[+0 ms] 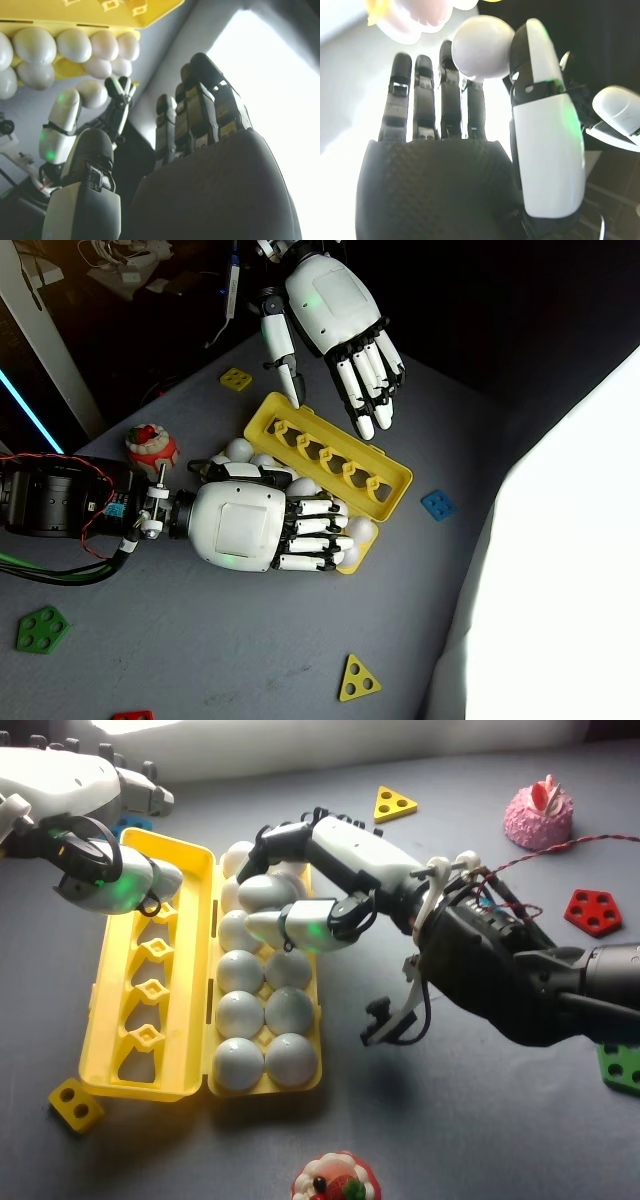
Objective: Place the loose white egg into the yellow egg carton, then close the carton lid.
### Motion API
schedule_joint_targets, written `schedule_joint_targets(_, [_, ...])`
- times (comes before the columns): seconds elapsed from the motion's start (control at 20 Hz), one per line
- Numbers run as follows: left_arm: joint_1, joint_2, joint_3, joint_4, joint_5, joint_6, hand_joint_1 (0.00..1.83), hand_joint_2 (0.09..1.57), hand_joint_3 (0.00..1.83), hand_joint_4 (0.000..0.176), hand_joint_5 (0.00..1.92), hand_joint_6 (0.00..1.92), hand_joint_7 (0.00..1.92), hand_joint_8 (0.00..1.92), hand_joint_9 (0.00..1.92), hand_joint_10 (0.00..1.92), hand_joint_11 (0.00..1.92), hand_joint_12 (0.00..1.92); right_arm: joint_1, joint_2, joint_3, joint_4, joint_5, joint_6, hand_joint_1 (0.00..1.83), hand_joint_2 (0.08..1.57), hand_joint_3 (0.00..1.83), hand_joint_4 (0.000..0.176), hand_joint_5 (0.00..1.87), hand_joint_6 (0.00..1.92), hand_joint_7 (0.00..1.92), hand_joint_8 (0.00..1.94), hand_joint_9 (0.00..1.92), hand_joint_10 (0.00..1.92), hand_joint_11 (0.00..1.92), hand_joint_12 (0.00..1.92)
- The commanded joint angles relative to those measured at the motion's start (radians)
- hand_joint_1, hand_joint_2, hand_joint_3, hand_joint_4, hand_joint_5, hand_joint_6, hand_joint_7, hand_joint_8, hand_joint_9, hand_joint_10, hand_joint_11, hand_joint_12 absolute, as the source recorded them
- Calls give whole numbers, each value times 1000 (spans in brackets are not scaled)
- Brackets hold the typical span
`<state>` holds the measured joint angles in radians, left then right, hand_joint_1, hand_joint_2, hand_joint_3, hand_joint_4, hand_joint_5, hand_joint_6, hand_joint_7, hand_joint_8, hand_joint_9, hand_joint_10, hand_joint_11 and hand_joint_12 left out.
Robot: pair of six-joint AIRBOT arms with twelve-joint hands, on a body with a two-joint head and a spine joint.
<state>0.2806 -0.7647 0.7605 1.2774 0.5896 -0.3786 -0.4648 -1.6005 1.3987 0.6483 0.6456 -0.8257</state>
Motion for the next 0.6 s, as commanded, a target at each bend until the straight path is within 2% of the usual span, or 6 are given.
schedule_joint_targets(0.0, [-12, 0, 5, 60, -5, 1, 381, 1338, 0, 34, 257, 4, 219, 7, 278, 202, 0, 1423, 5, 1, 4, -35, 97, 12, 1128, 1164, 0, 0, 887, 1147, 544, 6, 249, 21, 0, 661])
schedule_joint_targets(0.25, [-11, 0, 5, 62, -5, 1, 379, 1333, 0, 38, 242, 0, 142, 2, 296, 194, 2, 1459, 4, -8, 5, -35, 120, 14, 1128, 1166, 0, 0, 882, 1154, 536, 2, 240, 16, 0, 688])
schedule_joint_targets(0.35, [-11, 0, 6, 62, -5, 1, 331, 1347, 4, 41, 249, 2, 216, 14, 294, 187, 5, 1425, 3, -12, 10, -35, 130, 14, 1124, 1168, 0, 0, 874, 1159, 510, 2, 242, 17, 0, 722])
schedule_joint_targets(0.4, [-10, 0, 6, 62, -5, 1, 349, 1343, 1, 36, 262, 7, 237, 18, 318, 194, 13, 1436, 3, -14, 14, -35, 130, 15, 1125, 1167, 0, 0, 874, 1155, 523, 8, 259, 24, 0, 728])
schedule_joint_targets(0.5, [-9, 0, 6, 62, -5, 1, 338, 1349, 4, 41, 249, 2, 248, 18, 309, 185, 2, 1418, 2, -17, 22, -35, 130, 22, 1101, 1198, 0, 0, 814, 1234, 502, 4, 246, 18, 0, 637])
schedule_joint_targets(0.55, [-9, 0, 6, 62, -5, 1, 339, 1343, 1, 34, 277, 7, 264, 7, 335, 178, 2, 1445, 2, -18, 24, -35, 130, 23, 978, 1169, 0, 0, 610, 920, 455, 2, 240, 15, 0, 660])
